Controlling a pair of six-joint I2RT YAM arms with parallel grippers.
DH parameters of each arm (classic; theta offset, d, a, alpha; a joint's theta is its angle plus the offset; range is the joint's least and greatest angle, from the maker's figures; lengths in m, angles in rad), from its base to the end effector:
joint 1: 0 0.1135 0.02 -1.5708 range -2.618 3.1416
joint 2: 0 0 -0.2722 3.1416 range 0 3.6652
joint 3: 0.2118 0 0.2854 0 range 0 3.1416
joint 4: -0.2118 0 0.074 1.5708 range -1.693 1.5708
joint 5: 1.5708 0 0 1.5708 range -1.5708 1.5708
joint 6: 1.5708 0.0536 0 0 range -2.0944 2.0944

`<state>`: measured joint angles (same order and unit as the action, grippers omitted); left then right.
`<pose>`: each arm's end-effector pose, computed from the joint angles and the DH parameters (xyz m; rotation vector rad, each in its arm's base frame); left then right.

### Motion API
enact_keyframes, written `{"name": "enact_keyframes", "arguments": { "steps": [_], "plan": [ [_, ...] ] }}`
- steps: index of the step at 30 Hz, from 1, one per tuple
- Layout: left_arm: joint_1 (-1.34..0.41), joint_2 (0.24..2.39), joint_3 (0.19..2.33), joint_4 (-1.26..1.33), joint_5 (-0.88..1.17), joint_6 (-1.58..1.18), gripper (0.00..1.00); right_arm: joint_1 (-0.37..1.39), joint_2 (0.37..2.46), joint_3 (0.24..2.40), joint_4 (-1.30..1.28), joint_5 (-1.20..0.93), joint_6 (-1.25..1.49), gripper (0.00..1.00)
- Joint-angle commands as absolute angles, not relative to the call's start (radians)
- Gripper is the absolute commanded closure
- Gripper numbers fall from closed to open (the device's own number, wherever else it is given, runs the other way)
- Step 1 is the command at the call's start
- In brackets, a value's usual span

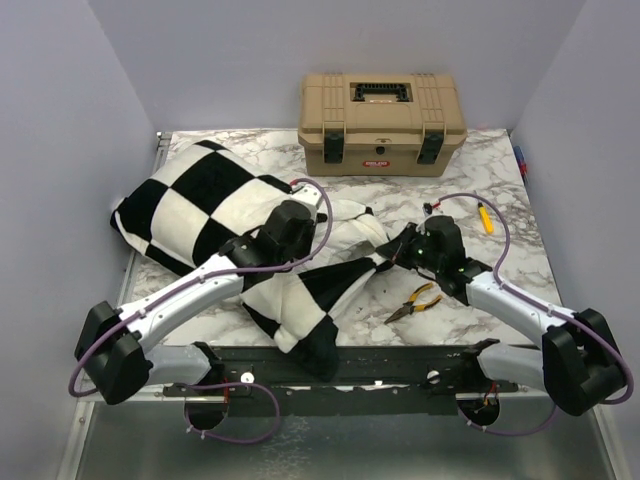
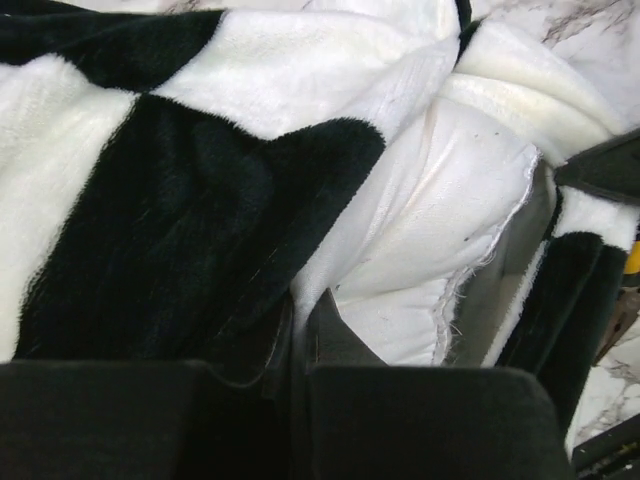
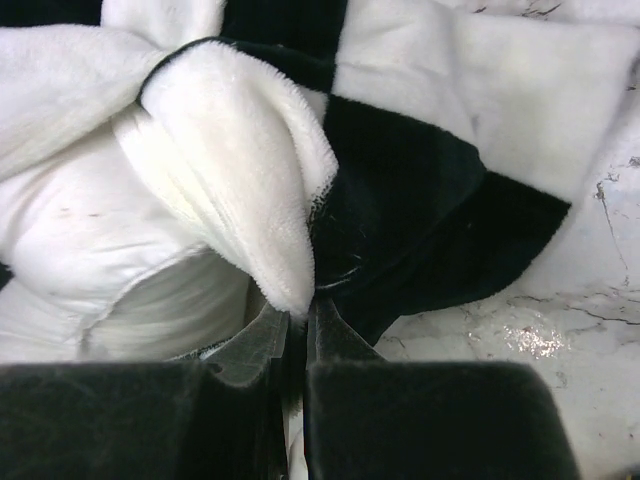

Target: Remove the pillowcase from the pillow

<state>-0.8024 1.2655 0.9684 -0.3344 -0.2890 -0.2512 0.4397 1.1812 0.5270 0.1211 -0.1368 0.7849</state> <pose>0.2360 -0.2222 0.2748 0.4384 2.1417 -0.2821 0.2539 0.1275 0.1785 0.2960 2.2039 0.8538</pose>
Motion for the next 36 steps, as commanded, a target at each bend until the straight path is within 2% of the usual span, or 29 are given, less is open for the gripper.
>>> {"name": "enact_keyframes", "arguments": {
  "steps": [1, 8, 13, 26, 33, 36],
  "plan": [
    [-0.704, 1.138, 0.936, -0.446, -0.308, -0.212, 1.0, 0.403, 1.199, 0.52, -0.055, 0.104, 0.707, 1.0],
    [-0.632, 1.1, 0.97, -0.378, -0.173, -0.238, 1.0, 0.403, 1.262, 0.522, -0.03, 0.042, 0.68, 1.0],
    [-0.627, 1.182, 1.054, -0.363, -0.13, -0.241, 1.0, 0.402, 1.25, 0.531, -0.023, -0.032, 0.613, 0.97],
    [-0.627, 1.521, 1.358, -0.336, -0.024, -0.286, 1.0, 0.465, 1.118, 0.655, -0.123, -0.108, 0.521, 0.72],
    [-0.627, 1.558, 1.326, -0.311, -0.051, -0.292, 1.0, 0.578, 1.084, 0.796, -0.188, -0.081, 0.511, 0.48],
    [-0.627, 1.552, 1.296, -0.299, -0.067, -0.287, 1.0, 0.674, 1.113, 0.869, -0.219, -0.027, 0.501, 0.41]
  ]
}}
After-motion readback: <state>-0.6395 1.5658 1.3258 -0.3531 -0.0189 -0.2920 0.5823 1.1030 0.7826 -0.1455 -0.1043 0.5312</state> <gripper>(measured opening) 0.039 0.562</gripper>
